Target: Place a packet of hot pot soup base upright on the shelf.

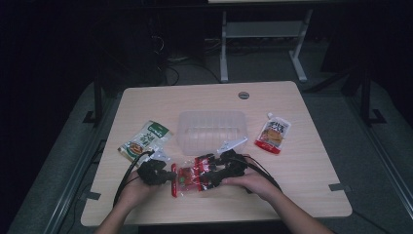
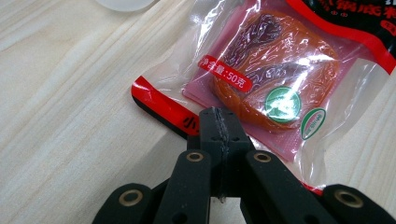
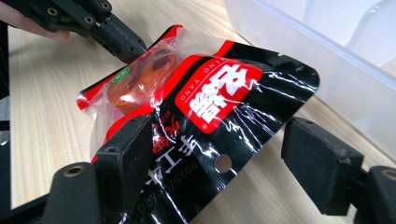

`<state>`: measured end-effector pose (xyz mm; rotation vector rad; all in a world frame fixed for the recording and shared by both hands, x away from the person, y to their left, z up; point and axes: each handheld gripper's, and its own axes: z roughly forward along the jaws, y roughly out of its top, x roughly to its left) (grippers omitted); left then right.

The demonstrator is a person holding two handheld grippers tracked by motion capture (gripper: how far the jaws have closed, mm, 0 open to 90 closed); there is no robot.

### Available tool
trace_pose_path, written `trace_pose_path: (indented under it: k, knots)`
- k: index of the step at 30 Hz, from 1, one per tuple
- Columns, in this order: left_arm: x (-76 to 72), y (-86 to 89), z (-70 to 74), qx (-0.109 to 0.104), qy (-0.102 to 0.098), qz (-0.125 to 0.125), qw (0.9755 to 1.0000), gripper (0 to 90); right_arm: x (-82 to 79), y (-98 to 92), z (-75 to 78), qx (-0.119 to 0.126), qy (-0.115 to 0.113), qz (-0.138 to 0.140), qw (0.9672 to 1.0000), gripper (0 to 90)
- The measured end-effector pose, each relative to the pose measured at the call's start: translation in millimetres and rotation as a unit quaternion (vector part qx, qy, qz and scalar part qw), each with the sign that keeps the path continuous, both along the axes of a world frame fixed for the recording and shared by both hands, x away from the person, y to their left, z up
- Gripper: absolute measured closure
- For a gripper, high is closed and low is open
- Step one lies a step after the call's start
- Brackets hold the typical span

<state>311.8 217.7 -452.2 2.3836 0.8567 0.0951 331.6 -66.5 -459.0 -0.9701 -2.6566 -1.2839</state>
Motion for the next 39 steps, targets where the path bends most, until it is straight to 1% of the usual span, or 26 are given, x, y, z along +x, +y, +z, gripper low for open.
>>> trace_pose_path:
  k: [2,6,8,9,10,12,15,19,21,22,26,27,28,30,32,33,34,35,39]
  knots:
    - [0.0,0.2,-0.1,-0.001,0.001,0.001,1.0,89.9,-0.2,-0.4,0.3,0.005,0.004,0.003,1.0,24.4]
    - [0.2,0.2,-0.1,-0.001,0.001,0.0,1.0,89.9,-1.6,3.8,-2.9,0.01,0.02,0.01,0.9997,22.7]
    - [0.0,0.1,0.0,0.0,0.001,0.001,1.0,89.9,-1.3,4.0,-3.3,0.012,0.023,0.01,0.9996,22.8]
    - [0.0,0.1,-0.1,-0.001,0.002,0.002,1.0,89.9,-0.3,3.3,-3.4,0.019,0.037,0.008,0.9991,26.7]
    - [-0.2,0.1,-0.1,-0.001,0.001,0.004,1.0,90.0,0.2,2.7,-3.6,0.025,0.046,0.005,0.9986,28.8]
    - [-0.7,-0.1,-0.2,-0.001,0.001,0.005,1.0,90.0,-0.2,2.9,-3.9,0.029,0.05,0.005,0.9983,30.5]
    - [-1.2,-0.7,-0.2,-0.001,0.0,0.007,1.0,90.0,-0.7,4.5,-4.7,0.028,0.049,0.004,0.9984,32.3]
    - [-1.5,-0.8,-0.2,-0.001,0.001,0.01,0.9999,90.0,0.8,4.2,-3.3,0.036,0.055,-0.004,0.9978,39.7]
    - [-1.8,-1.0,-0.2,-0.001,0.001,0.012,0.9999,90.0,0.8,5.0,-2.4,0.038,0.054,-0.002,0.9978,40.3]
    - [-2.1,-1.4,-0.2,-0.001,0.0,0.013,0.9999,90.0,0.7,7.2,-1.1,0.044,0.057,0.005,0.9974,41.5]
    - [-1.7,-0.7,-0.3,-0.002,0.001,0.012,0.9999,90.0,0.4,11.3,-0.2,0.049,0.062,0.014,0.9968,41.7]
    - [-1.7,-0.7,-0.3,-0.002,0.001,0.013,0.9999,90.0,0.7,10.4,0.7,0.055,0.061,0.016,0.9965,42.1]
    - [-1.9,-0.9,-0.3,-0.002,0.0,0.013,0.9999,90.0,1.1,9.3,2.2,0.069,0.064,0.022,0.9953,43.1]
    - [-1.8,-0.7,-0.4,-0.003,0.0,0.013,0.9999,90.0,0.1,8.5,5.4,0.079,0.067,0.034,0.9941,42.2]
    - [-1.5,-0.4,-0.5,-0.004,0.001,0.013,0.9999,90.0,-1.7,9.5,5.3,0.077,0.072,0.045,0.9934,41.5]
    - [-1.5,-0.4,-0.5,-0.004,0.001,0.013,0.9999,90.0,-1.7,9.5,5.3,0.077,0.072,0.045,0.9934,41.5]
    - [-1.9,-0.8,-0.3,-0.002,0.001,0.014,0.9999,90.0,-3.6,12.2,3.3,0.067,0.075,0.051,0.9936,42.6]
    - [-2.2,-1.2,-0.2,-0.001,0.0,0.015,0.9999,90.0,-4.5,14.0,1.9,0.066,0.077,0.053,0.9934,43.2]
    - [-3.1,-2.1,-0.1,0.001,-0.002,0.017,0.9999,90.0,-5.8,17.7,0.3,0.07,0.08,0.057,0.9927,47.7]
